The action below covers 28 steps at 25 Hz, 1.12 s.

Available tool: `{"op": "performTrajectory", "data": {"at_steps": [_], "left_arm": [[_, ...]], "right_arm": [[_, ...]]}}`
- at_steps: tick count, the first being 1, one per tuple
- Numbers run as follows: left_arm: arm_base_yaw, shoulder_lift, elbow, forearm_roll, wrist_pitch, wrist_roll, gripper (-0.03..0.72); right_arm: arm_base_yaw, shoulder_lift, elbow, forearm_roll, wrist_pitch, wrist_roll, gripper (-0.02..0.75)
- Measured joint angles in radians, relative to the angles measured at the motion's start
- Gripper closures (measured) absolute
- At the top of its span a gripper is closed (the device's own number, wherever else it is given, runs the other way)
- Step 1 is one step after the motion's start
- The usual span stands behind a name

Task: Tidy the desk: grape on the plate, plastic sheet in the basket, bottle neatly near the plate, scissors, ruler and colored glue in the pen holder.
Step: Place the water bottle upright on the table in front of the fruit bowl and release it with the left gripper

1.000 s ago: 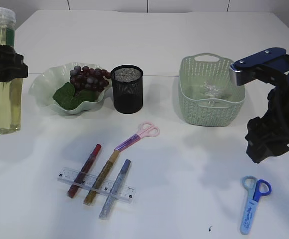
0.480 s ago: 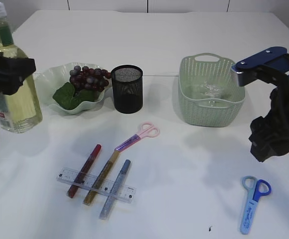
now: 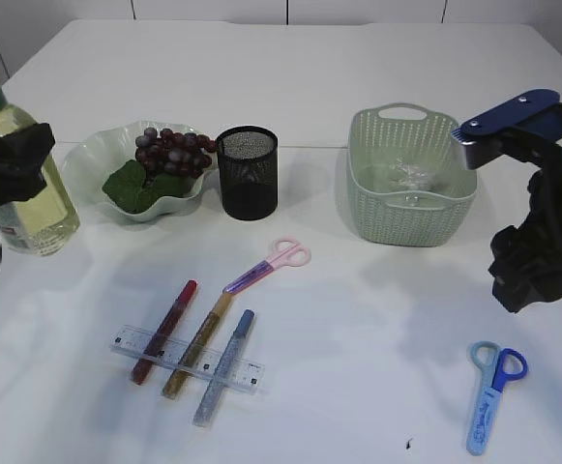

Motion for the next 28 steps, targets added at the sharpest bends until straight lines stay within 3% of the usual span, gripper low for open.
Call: {"op": "performTrajectory", "data": {"at_steps": [12,28], "left_arm": [[-0.003,0.167,-0.007,-0.019,-0.059,0.006,0.223],[-0.003,0.363,-0.191,0.020,-0.068,0.008,0.223]], "right_arm": [[0.000,0.000,0.000,-0.028,0.000,0.000,0.202],[0.000,0.000,0.000,-0.053,-0.001,0.000,0.202]]}}
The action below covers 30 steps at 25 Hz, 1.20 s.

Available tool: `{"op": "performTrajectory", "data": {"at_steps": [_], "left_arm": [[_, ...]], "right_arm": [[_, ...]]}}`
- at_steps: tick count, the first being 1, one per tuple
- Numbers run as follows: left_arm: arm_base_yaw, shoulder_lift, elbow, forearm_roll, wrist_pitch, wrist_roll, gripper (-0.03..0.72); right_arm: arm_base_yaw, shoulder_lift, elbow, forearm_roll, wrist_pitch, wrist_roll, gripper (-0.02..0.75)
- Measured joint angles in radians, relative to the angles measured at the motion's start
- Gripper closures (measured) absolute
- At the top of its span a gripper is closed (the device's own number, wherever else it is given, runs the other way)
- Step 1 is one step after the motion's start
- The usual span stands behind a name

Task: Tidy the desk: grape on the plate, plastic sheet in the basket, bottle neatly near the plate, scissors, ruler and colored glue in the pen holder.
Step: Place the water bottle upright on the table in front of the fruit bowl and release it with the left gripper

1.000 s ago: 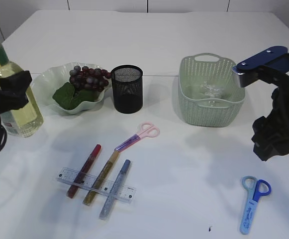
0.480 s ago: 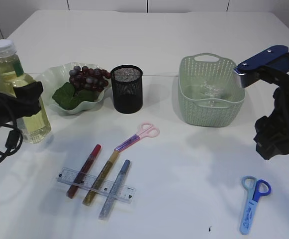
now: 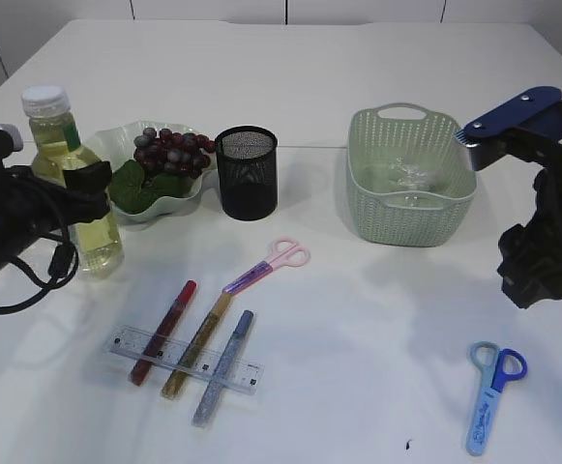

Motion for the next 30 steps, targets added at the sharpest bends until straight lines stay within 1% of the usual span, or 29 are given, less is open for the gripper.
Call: {"op": "performTrajectory", "data": {"at_steps": [4,12,18,26,29,30], "left_arm": [[0.000,0.044,-0.038,0.020,0.000,0.000,0.223],[0.000,0.093,-0.045,0.058,-0.009,0.000,0.223],[0.000,0.115,-0.050,0.062,-0.043,0.000,0.223],[0.000,0.116,-0.051,0.062,-0.046,0.000,0.222],[0.000,0.116,-0.051,0.064,-0.046,0.002,0.195],[0.000,0.116,-0.051,0.064,-0.046,0.002,0.174]], "right_arm": [[0.000,0.000,0.000,0.000,0.000,0.000,0.202],[0.000,0.000,0.000,-0.002,0.000,0.000,0.202],[0.000,0.000,0.000,-0.002,-0.002,0.000,0.202],[0.000,0.000,0.000,-0.002,-0.002,0.000,0.202],[0.000,0.000,0.000,-0.002,-0.002,0.000,0.202],[0.000,0.000,0.000,-0.002,-0.002,0.000,0.201]]}}
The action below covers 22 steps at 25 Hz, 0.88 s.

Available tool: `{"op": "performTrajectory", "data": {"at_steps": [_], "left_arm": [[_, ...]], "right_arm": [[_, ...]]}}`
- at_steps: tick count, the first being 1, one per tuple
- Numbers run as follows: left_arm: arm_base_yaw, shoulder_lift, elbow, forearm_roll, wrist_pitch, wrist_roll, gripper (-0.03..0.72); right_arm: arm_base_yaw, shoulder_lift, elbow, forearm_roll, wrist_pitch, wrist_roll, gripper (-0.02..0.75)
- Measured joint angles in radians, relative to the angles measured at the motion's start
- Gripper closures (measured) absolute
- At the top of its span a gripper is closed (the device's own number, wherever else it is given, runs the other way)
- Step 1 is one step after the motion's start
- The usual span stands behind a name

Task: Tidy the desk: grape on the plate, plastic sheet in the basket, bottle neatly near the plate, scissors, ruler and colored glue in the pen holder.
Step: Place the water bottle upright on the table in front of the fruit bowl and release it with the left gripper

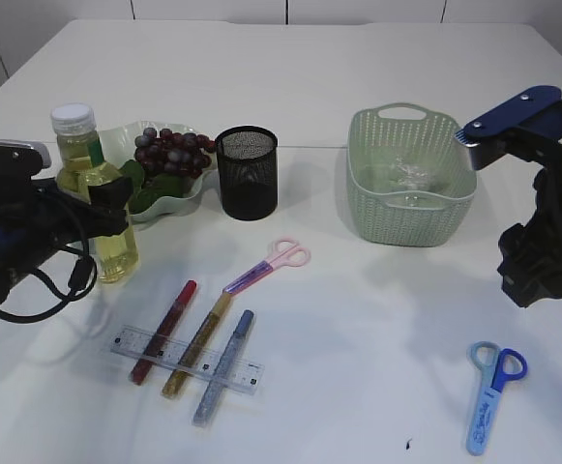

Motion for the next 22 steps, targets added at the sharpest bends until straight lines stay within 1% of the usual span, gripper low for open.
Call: {"op": "performTrajectory", "data": {"at_steps": [3,5,15,22], "left_arm": [[0.000,0.000,0.000,-0.004,-0.003,0.000,0.118],[0.000,0.000,0.000,-0.006,-0.011,0.000,0.105],[0.000,0.000,0.000,-0.007,-0.025,0.000,0.107],[0.000,-0.058,0.000,-0.007,-0.026,0.000,0.109]], "right_arm": [[0.000,0.000,0.000,0.000,0.000,0.000,0.201],[0.000,0.000,0.000,0.000,0.000,0.000,0.201],[0.000,0.000,0.000,-0.001,0.000,0.000,0.202],[0.000,0.000,0.000,-0.001,0.000,0.000,0.201]]}}
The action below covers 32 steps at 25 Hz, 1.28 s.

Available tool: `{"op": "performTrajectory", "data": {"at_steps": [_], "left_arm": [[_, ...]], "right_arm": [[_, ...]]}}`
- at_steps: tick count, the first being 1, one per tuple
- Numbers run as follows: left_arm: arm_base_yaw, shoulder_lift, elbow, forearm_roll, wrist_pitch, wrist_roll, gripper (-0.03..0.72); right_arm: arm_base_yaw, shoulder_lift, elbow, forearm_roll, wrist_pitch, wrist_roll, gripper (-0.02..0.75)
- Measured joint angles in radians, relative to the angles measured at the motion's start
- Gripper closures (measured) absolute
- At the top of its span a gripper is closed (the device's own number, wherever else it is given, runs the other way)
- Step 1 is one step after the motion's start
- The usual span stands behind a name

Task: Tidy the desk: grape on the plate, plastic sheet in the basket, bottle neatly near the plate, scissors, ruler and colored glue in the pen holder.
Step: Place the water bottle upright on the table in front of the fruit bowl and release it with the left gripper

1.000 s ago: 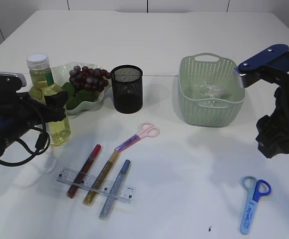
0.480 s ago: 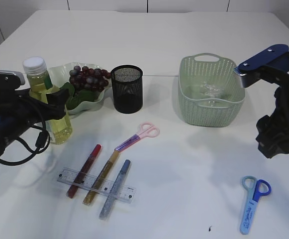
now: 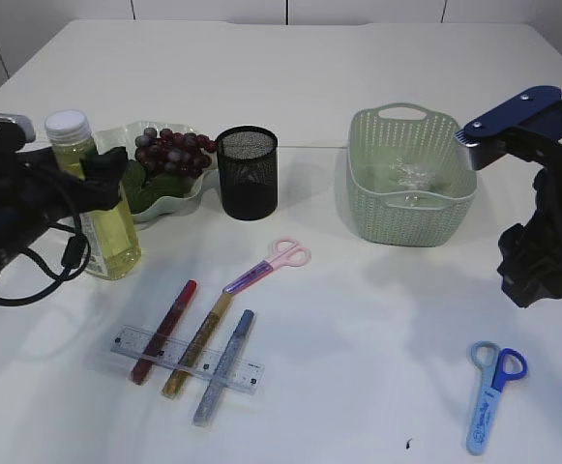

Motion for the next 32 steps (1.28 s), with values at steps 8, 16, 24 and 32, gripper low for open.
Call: {"op": "performTrajectory", "data": {"at_steps": [8,16,24,32], "left_arm": [[0.000,-0.072,0.032,0.000,0.000,0.000,0.110],[0.000,-0.155,0.034,0.012,0.000,0.000,0.134],[0.000,-0.286,0.039,0.013,0.069,-0.012,0.138],[0.000,-0.500,0.040,0.023,0.336,-0.023,0.144]], "right_arm": [[0.000,0.000,0.000,0.000,0.000,0.001,0.201],[0.000,0.000,0.000,0.008,0.000,0.011,0.201],[0.000,0.000,0.000,0.012,0.018,0.014,0.201],[0.000,0.000,0.000,0.049,0.094,0.040,0.200]]}}
